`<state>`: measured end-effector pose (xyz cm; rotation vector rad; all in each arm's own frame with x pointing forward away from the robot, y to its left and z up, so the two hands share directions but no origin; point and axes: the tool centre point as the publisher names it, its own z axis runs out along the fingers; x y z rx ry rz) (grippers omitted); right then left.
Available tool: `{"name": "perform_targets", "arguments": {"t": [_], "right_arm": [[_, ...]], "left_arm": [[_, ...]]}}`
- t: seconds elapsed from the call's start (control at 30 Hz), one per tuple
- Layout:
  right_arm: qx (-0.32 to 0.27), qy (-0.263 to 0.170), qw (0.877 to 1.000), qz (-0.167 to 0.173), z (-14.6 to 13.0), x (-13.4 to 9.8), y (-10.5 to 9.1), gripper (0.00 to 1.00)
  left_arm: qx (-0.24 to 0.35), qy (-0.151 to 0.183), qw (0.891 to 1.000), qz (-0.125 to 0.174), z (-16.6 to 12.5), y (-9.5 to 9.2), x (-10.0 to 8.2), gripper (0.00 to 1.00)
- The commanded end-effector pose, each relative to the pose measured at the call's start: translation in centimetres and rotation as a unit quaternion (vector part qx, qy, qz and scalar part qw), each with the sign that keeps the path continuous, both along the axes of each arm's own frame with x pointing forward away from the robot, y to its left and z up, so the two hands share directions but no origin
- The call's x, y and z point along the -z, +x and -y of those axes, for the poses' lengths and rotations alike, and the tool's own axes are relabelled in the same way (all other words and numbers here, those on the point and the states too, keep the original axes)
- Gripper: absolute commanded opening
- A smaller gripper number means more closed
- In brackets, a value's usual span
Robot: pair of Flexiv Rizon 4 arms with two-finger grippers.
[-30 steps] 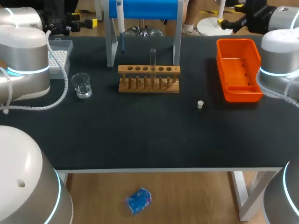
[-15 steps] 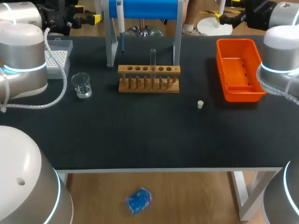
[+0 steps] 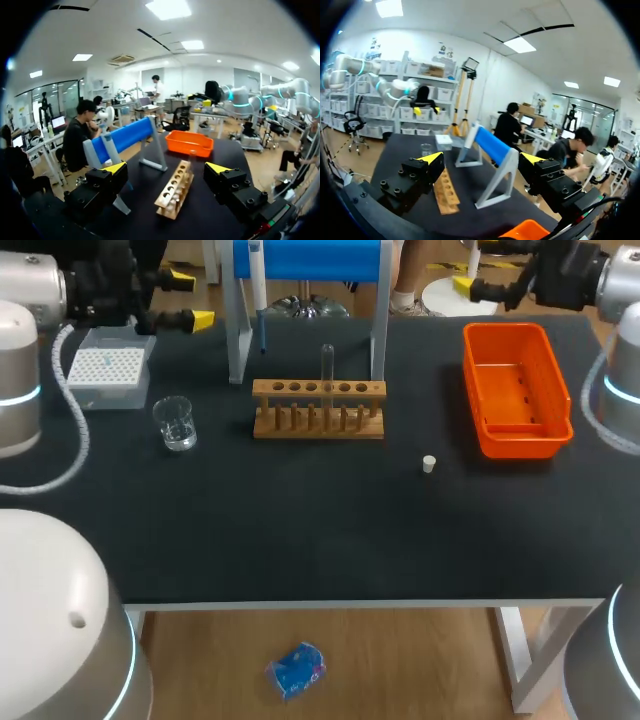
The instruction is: Invert the test tube, pick up the pipette, mount the tip to pipette, aspirate from beaker and dispense into the tube, eject the tip, return the pipette, and cap with the stopper.
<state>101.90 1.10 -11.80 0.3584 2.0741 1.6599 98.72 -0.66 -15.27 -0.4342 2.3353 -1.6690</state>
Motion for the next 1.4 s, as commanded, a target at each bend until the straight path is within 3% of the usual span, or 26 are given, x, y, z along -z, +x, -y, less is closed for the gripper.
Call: {"name": "perform_targets", "arguments": {"t": [0.03,0.07,0.53,0.63,0.87,0.97,1.17,1.27,1.4], "right_arm": [[-0.113,-0.022,0.993,-0.018,2.2,-1.2,-3.1,1.0],[-0.113,-0.022,0.993,-0.018,2.2,-1.2,-3.1,1.0],[-0.113,-0.022,0.993,-0.018,2.2,-1.2,-3.1,1.0],[-0.123,-0.014,0.992,-0.039,1.2,0.0,-3.5,1.0],[-0.154,-0.006,0.984,-0.094,-1.2,4.5,-5.9,1.0],[-0.158,0.002,0.982,-0.106,-2.1,5.8,-6.2,1.0],[-0.186,0.0,0.974,-0.132,-4.6,8.1,-6.6,1.0],[-0.226,-0.006,0.959,-0.171,-6.3,9.4,-7.4,1.0],[-0.226,-0.006,0.959,-0.171,-6.3,9.4,-7.4,1.0]], "left_arm": [[0.094,0.033,0.994,-0.034,-0.5,-0.8,-0.5,1.0],[0.105,0.048,0.993,-0.032,-0.4,-1.1,-0.5,1.0],[0.105,0.048,0.993,-0.032,-0.4,-1.1,-0.5,1.0],[0.1,0.058,0.993,-0.031,-0.4,-1.3,-0.2,1.0],[0.131,0.045,0.989,-0.051,1.8,-3.2,3.5,1.0],[0.126,0.056,0.989,-0.058,2.7,-3.3,4.7,1.0],[0.114,0.058,0.99,-0.051,3.8,-2.8,6.1,1.0],[0.104,0.06,0.991,-0.051,4.0,-2.5,6.3,1.0],[0.104,0.06,0.991,-0.051,4.0,-2.5,6.3,1.0]]}}
